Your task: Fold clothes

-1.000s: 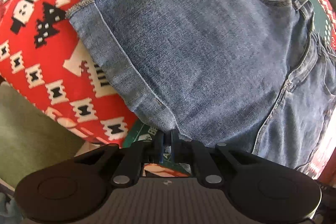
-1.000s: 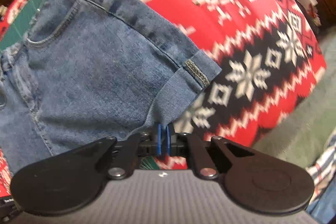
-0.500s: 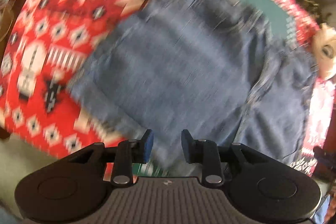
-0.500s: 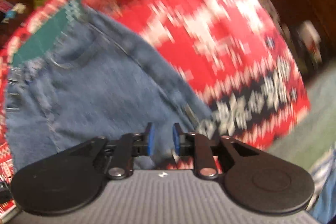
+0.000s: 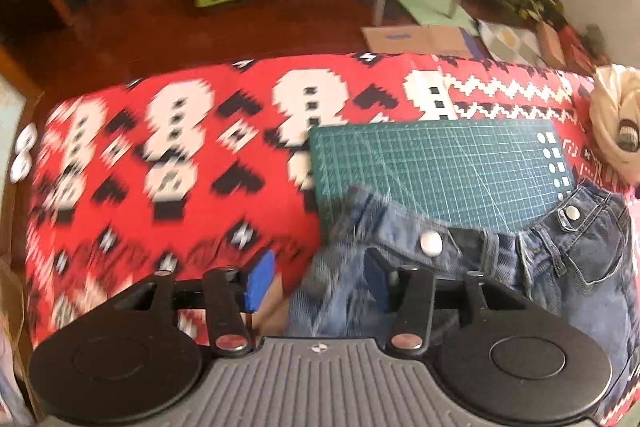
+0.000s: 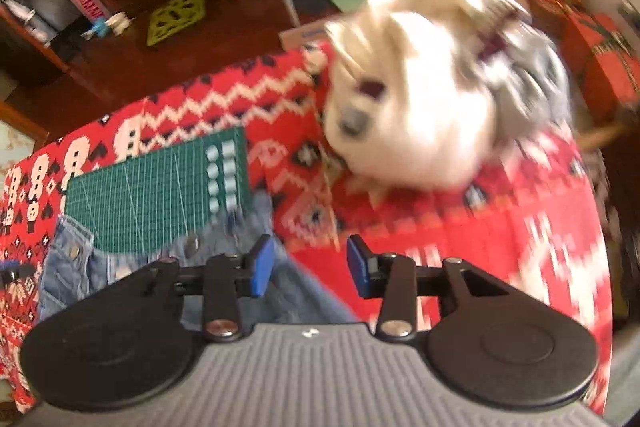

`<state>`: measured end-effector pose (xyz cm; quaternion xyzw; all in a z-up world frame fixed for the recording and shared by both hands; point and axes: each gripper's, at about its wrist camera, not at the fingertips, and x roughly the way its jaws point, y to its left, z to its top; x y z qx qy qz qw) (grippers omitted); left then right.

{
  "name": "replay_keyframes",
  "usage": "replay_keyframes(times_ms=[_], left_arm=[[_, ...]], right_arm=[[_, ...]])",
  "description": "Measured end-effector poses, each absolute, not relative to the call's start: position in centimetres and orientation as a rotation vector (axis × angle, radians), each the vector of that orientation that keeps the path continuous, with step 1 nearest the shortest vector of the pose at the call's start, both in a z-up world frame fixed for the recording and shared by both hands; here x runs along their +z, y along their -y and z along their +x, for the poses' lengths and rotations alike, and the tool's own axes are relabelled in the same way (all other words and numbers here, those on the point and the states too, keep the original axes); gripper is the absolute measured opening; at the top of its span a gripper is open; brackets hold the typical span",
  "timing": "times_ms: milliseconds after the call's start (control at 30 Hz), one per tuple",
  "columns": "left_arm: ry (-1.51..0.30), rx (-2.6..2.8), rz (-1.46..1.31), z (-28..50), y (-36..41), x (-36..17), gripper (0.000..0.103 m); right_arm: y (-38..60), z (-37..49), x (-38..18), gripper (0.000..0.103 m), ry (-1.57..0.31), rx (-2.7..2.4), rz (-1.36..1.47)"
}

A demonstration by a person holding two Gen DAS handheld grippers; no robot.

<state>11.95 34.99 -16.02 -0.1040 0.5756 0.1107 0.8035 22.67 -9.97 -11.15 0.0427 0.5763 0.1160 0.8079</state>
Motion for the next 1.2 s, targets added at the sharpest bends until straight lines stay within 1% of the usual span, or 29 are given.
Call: replay_keyframes(times_ms=[100,300,367,400,433,467,500,533,567,667,800,867,933,1000,1100,1133,1167,1200], left_arm=[[-1.263,0.176,-0.236,13.3,-35.9,-16.9,0.054],[-1.322,0.053,-0.268,15.7,-37.8,-18.7,0.054],[-1.341,0.023,-0.287,16.1,-38.0,-19.3,0.052],[-1.348,0.011,-0.297,16.1,-38.1,-19.6,0.049],[-1.348,-0.01,-0.327,16.1,-38.3,-19.8,0.031],[-1.346,-0.03,-0.362,16.0,-38.3,-19.9,0.018],[-1.341,-0.035,-0.362,15.9,-38.1,-19.7,0.017],[-1.317,-0.027,-0.334,15.7,-37.8,-19.1,0.009],[-1.29,-0.017,-0.301,15.5,-37.4,-18.3,0.007],[-1.173,0.042,-0.313,14.6,-37.7,-15.0,0.006],[-1.055,0.135,-0.319,14.3,-38.7,-11.8,0.006],[-1.054,0.165,-0.275,14.8,-38.8,-12.2,0.006],[-1.068,0.193,-0.217,15.4,-38.7,-13.1,0.0],[-1.098,0.231,-0.174,16.0,-38.6,-14.8,0.0],[-1.125,0.274,-0.23,16.2,-39.5,-16.3,0.002],[-1.129,0.287,-0.259,16.1,-39.8,-16.7,0.002],[-1.133,0.299,-0.287,16.1,-40.1,-17.0,0.003],[-1.131,0.3,-0.307,15.9,-40.2,-17.0,0.003]], right_arm=[[8.4,25.6,-13.0,0.045,-1.284,0.321,0.047],[6.9,29.0,-16.2,0.045,-1.389,0.377,0.094],[6.5,29.3,-17.2,0.045,-1.442,0.387,0.099],[6.3,29.5,-17.6,0.045,-1.469,0.38,0.097],[6.3,29.5,-17.8,0.045,-1.481,0.381,0.107],[6.2,29.4,-18.0,0.043,-1.491,0.382,0.117],[6.2,29.3,-17.9,0.024,-1.489,0.392,0.135],[6.2,29.2,-17.7,0.013,-1.487,0.411,0.153],[6.0,28.9,-17.3,0.012,-1.473,0.42,0.143],[5.5,28.0,-15.2,0.01,-1.395,0.434,0.091],[6.3,28.3,-11.5,0.009,-1.252,0.419,0.145],[6.4,28.9,-9.7,0.009,-1.153,0.43,0.151],[5.9,29.8,-8.8,0.009,-1.081,0.443,0.119],[4.8,31.2,-9.1,0.009,-1.059,0.441,0.102],[3.3,32.1,-11.6,0.009,-1.073,0.414,0.033],[3.1,32.3,-12.4,0.011,-1.073,0.395,0.025],[3.0,32.5,-13.1,0.013,-1.079,0.366,0.026],[3.0,32.7,-13.8,0.022,-1.085,0.336,0.027]])
